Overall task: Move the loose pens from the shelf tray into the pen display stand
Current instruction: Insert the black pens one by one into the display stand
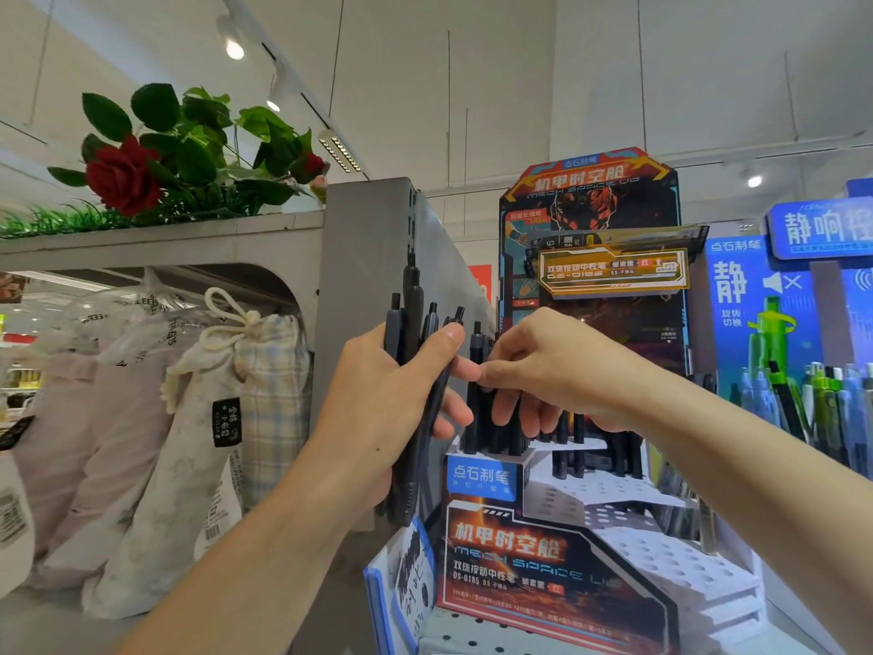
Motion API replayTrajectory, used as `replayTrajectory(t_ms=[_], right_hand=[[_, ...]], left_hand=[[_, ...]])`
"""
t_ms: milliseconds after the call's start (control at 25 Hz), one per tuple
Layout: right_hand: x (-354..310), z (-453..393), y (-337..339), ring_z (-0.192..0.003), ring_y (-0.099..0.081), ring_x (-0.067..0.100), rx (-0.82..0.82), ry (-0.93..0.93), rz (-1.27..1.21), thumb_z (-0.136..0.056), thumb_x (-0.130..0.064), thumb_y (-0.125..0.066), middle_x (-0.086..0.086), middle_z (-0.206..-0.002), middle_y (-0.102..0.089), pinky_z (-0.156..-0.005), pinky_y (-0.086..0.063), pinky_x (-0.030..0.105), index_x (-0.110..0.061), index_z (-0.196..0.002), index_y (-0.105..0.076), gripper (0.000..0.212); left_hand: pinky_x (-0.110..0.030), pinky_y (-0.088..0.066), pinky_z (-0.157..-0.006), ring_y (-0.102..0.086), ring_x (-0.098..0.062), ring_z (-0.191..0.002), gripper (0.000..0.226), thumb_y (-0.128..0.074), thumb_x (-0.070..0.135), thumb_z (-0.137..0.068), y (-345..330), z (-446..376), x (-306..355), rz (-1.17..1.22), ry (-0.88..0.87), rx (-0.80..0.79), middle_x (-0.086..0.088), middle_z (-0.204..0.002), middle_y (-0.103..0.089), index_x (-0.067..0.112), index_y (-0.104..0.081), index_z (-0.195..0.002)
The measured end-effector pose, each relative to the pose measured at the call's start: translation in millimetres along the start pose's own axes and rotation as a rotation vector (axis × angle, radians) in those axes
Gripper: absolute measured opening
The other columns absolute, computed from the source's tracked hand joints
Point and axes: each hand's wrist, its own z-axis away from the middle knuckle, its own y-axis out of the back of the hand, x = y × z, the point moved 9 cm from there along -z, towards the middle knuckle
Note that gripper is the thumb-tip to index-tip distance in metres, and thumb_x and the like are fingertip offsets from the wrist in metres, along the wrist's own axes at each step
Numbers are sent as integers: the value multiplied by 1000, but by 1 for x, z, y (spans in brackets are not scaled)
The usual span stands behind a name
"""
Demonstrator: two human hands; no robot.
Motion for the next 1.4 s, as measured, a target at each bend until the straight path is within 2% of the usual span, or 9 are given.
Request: replayTrajectory(t_ms=[200, 520, 760, 920, 960, 1040, 1160, 1280, 1400], right_hand=[[-2, -2, -1, -36, -57, 6, 37, 17, 59, -100, -27, -63, 1, -62, -74, -37, -42, 17, -11, -89, -71, 22], [-2, -2, -5, -36, -58, 6, 43, 4, 130, -101, -29, -62, 1, -61, -74, -38, -42, 15, -8, -87, -71, 27], [-2, -1, -6, -36, -57, 7, 29, 3, 120, -101, -23, -60, 3, -60, -74, -38, -42, 17, -5, -86, -71, 25], [-7, 4, -3, -37, -57, 7, 68, 31, 158, -99, -28, -62, 3, -61, -73, -37, -41, 16, -6, -84, -71, 29], [-8, 7, 2, -38, -56, 8, 111, 64, 125, -99, -31, -63, 3, -61, -73, -38, -41, 17, -7, -82, -70, 30], [-9, 15, 8, -47, -59, 12, 152, 124, -94, -99, -30, -62, 2, -65, -72, -43, -45, 20, -9, -83, -71, 28], [-10, 25, -4, -62, -59, 14, -7, 165, -467, -101, -31, -60, 1, -78, -67, -54, -50, 25, -14, -90, -74, 25], [-7, 25, -10, -68, -54, 11, -37, 187, -584, -99, -31, -62, -3, -81, -63, -55, -48, 23, -16, -103, -77, 21], [-6, 22, -11, -75, -56, 10, -20, 194, -740, -97, -24, -65, 2, -88, -66, -56, -48, 22, -18, -114, -76, 21]], left_hand=[[-20, -50, -46, -65, -16, -49, 27, -63, 35, -96, 2, 1, -3, -6, 27, 11, 0, -80, -78, 9, -70, -94], [-20, -50, -47, -67, -18, -52, 23, -62, 36, -96, 3, 2, -6, -2, 49, 18, 0, -82, -78, 13, -69, -97], [-24, -53, -49, -66, -20, -53, 27, -65, 37, -95, 2, 3, -9, 44, 50, 20, -8, -76, -75, 11, -67, -97], [-23, -50, -46, -63, -16, -48, 28, -62, 35, -98, -6, 4, -7, 72, 45, -17, -6, -68, -73, 8, -64, -100], [-22, -50, -46, -62, -15, -47, 27, -60, 34, -99, -8, 5, -7, 75, 46, -26, -5, -67, -72, 7, -64, -101], [-22, -50, -46, -62, -16, -48, 27, -58, 33, -101, -10, 6, -7, 79, 41, -31, -5, -71, -74, 7, -64, -102], [-22, -50, -46, -62, -16, -49, 26, -56, 34, -101, -7, 6, -6, 87, 29, -12, -7, -69, -73, 10, -64, -103], [-23, -50, -47, -63, -17, -48, 28, -57, 37, -100, -10, 7, -6, 127, 52, -11, -9, -70, -74, 10, -63, -107], [-22, -50, -45, -64, -18, -46, 35, -60, 38, -99, -19, 9, -10, 239, 136, -40, -15, -70, -74, 6, -64, -113]])
